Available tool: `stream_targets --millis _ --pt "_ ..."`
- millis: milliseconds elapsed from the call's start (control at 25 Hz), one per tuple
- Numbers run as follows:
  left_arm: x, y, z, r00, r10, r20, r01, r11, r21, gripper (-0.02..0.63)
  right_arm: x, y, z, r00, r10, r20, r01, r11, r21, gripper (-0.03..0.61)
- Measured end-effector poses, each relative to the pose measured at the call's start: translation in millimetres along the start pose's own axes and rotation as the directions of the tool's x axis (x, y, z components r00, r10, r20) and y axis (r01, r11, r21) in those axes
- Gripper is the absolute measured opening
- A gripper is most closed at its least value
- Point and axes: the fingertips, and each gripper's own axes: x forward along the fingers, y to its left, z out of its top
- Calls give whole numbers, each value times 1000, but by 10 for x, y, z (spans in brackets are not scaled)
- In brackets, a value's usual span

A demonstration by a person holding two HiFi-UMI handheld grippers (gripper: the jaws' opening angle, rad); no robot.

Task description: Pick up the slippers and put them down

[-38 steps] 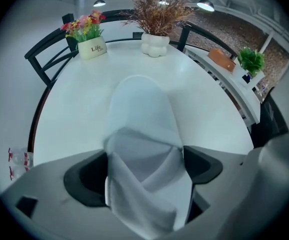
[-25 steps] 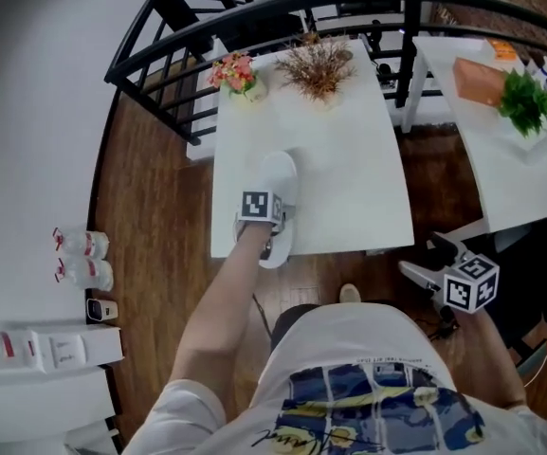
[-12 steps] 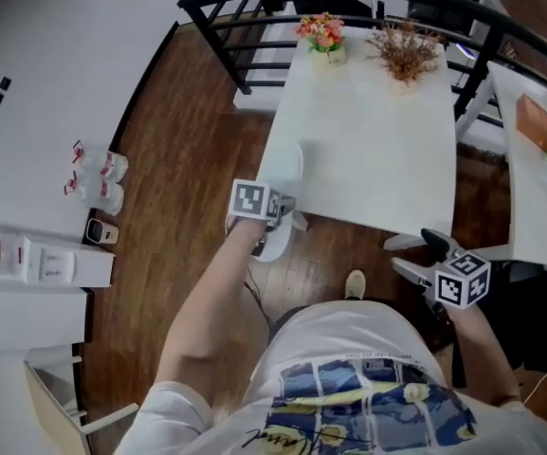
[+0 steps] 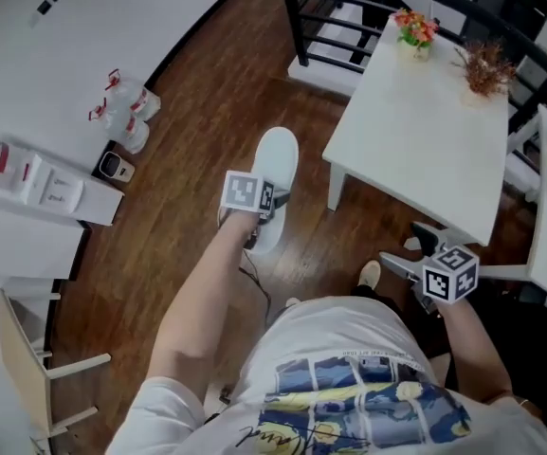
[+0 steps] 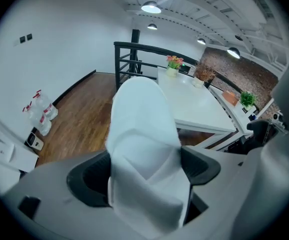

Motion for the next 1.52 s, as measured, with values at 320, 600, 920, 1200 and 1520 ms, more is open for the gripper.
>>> stream_targets --millis 320,600,920,1200,1520 --pt "-486 1307 -971 999 37 -11 -38 995 -92 423 1070 1235 -224 996 65 -57 -67 997 -36 479" --pt "-240 2097 -1568 999 24 -45 -34 967 -251 423 1975 1593 -367 984 63 -168 -76 995 -70 479" --pt "1142 3264 -1996 994 60 -87 -95 870 -485 422 3661 921 -572 941 79 -328 -118 988 -98 466" --pt "3353 4080 -2679 987 61 -145 -139 772 -620 422 5410 141 -1422 914 87 -396 -128 989 -80 466" --pt "5672 4620 -3736 976 9 -216 -148 758 -635 422 7241 -441 -2508 914 82 -398 -53 995 82 462"
